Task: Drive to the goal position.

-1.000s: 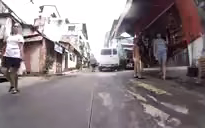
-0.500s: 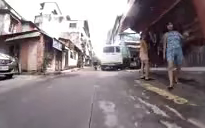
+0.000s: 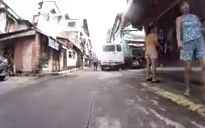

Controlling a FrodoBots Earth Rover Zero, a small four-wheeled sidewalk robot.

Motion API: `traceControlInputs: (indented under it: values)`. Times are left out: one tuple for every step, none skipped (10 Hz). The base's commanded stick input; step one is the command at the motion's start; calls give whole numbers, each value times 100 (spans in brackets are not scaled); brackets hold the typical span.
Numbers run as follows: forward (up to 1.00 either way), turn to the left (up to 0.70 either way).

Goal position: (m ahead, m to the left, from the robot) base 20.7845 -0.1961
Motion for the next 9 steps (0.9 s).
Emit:
traceControlInputs:
  values:
    - [100, 0]
    - [100, 0]
    - [100, 0]
    - [100, 13]
    - [100, 25]
    - [100, 0]
    - [100, 0]
    - [100, 0]
    - [100, 0]
